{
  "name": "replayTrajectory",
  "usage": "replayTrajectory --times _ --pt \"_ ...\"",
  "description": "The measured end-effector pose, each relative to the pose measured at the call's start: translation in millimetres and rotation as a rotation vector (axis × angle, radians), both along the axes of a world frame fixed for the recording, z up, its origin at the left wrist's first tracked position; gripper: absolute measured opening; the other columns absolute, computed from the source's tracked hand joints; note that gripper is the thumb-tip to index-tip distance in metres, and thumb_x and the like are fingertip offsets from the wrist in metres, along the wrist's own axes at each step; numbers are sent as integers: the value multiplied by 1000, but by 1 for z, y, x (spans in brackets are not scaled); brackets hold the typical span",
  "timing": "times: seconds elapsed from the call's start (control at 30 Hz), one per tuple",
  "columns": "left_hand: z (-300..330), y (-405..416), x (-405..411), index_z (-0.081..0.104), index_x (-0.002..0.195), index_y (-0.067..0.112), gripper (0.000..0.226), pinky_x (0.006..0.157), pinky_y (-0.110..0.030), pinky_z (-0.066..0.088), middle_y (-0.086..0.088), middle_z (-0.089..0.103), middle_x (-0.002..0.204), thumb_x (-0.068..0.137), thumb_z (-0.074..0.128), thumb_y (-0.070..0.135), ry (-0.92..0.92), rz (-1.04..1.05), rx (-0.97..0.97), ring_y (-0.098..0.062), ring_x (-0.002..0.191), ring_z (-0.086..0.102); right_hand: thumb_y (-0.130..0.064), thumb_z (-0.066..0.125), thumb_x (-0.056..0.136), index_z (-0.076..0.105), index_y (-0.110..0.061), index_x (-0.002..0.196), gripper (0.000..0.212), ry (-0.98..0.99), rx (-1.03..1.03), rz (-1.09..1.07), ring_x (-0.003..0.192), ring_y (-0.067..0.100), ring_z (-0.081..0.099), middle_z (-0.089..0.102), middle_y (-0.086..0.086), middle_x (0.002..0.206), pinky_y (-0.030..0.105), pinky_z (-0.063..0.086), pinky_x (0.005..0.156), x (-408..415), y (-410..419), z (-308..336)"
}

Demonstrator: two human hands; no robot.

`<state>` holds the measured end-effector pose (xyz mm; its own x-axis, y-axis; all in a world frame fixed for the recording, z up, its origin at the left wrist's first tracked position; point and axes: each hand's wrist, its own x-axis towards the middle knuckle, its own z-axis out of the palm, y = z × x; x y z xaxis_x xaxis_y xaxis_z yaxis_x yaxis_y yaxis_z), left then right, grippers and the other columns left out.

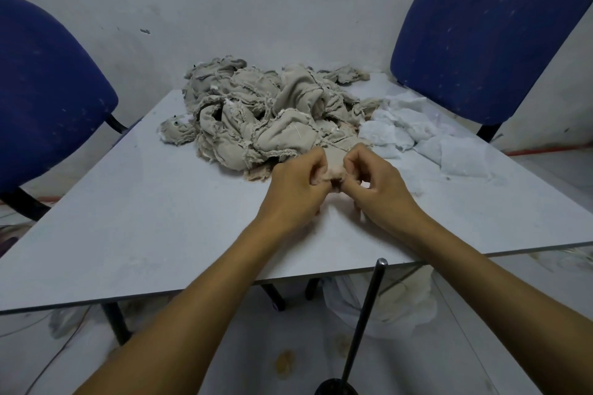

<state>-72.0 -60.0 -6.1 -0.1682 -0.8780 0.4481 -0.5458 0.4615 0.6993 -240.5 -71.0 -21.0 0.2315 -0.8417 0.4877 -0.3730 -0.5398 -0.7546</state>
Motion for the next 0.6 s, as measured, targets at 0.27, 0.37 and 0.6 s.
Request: replayTrajectory --times 0.27,0.37,0.6 --pt "8 4 16 64 101 10 15 57 -32 60 -17 64 90 94 59 -2 534 -222 614 -23 66 67 -2 61 80 53 -7 93 16 -13 136 259 81 22 54 55 8 89 40 49 70 -1 4 6" --pt "9 4 25 69 96 3 17 63 -29 55 -16 68 88 86 67 17 500 -361 707 -27 74 62 -1 53 71 57 -12 100 31 -205 167 133 89 17 56 56 10 103 30 50 75 -3 1 10" --pt "4 2 19 71 94 3 44 60 -26 57 -16 73 86 97 52 42 294 -318 636 -23 77 68 -26 56 96 41 -22 146 52 582 -33 -291 124 25 41 51 5 134 43 41 98 7 -15 -8"
